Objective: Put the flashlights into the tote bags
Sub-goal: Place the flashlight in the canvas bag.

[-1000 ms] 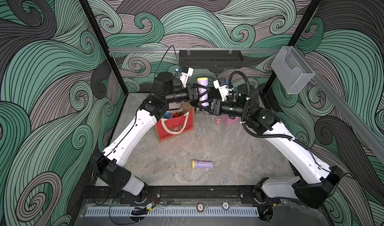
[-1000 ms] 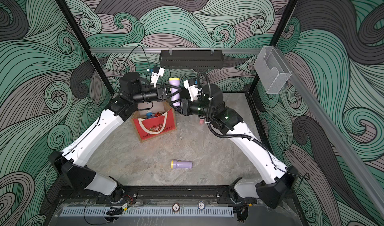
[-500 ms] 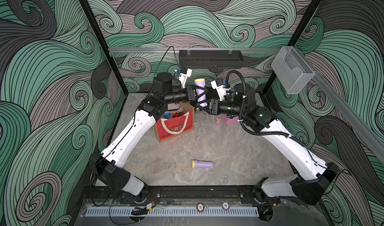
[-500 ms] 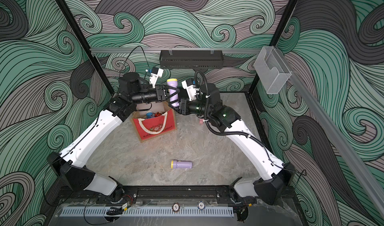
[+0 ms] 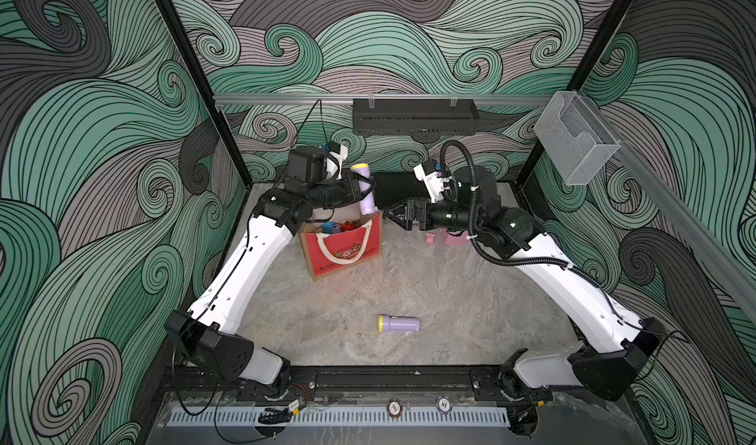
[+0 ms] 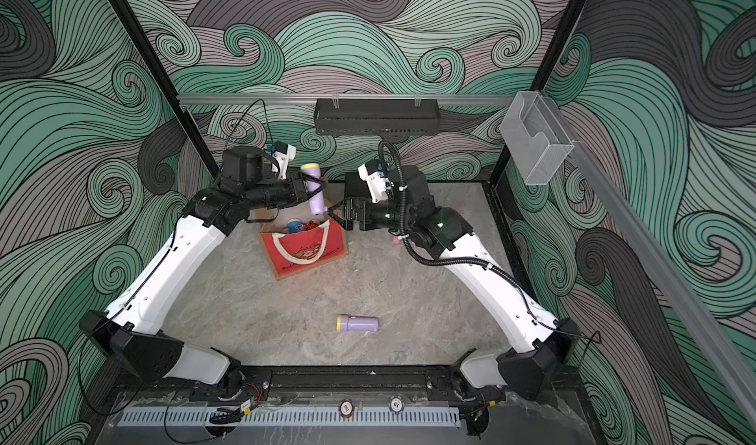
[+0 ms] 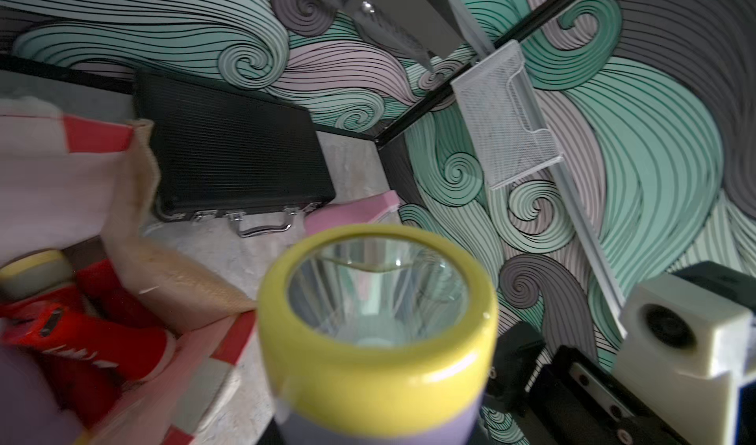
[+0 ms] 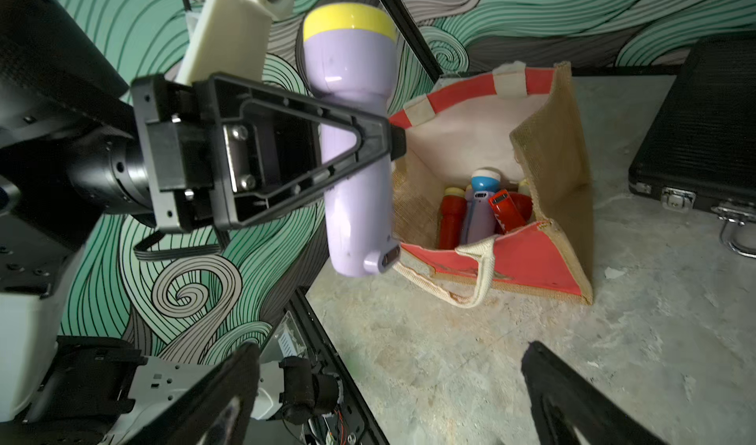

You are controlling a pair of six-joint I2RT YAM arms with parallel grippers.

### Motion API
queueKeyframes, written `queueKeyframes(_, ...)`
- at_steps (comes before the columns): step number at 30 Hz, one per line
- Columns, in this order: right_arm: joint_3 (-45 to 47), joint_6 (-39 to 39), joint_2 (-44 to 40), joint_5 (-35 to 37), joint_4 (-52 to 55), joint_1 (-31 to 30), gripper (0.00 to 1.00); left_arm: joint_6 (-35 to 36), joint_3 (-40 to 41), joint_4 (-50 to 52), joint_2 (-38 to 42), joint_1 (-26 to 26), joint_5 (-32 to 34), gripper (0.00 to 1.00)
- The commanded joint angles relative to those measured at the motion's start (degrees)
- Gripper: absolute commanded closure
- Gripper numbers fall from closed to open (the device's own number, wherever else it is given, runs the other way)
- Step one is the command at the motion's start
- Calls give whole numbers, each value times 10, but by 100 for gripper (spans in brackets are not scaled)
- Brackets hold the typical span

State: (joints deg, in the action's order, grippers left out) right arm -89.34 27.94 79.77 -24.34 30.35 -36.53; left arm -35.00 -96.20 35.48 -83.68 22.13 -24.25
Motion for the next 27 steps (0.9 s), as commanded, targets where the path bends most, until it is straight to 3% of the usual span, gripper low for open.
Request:
queueKeyframes(1,-15,-32,1,39,62,0,1,52,-63,119,-10,-13,101,100)
queueKeyframes(4,-15,-55,-1,51,96,-1,1,73,-101,184,-45,-17,173,100)
queueKeyframes(10,1,-118,-10,85,170,-20,1,75,-131,218,-113,-23,253,100)
queueKeyframes(18,38,-151,-24,141,231,-64,1,59,-152,204,-197,-22,293,100)
queueKeyframes(27,116,-163,-59,135,204,-97,1,43,-152,205,-281,-22,308,100)
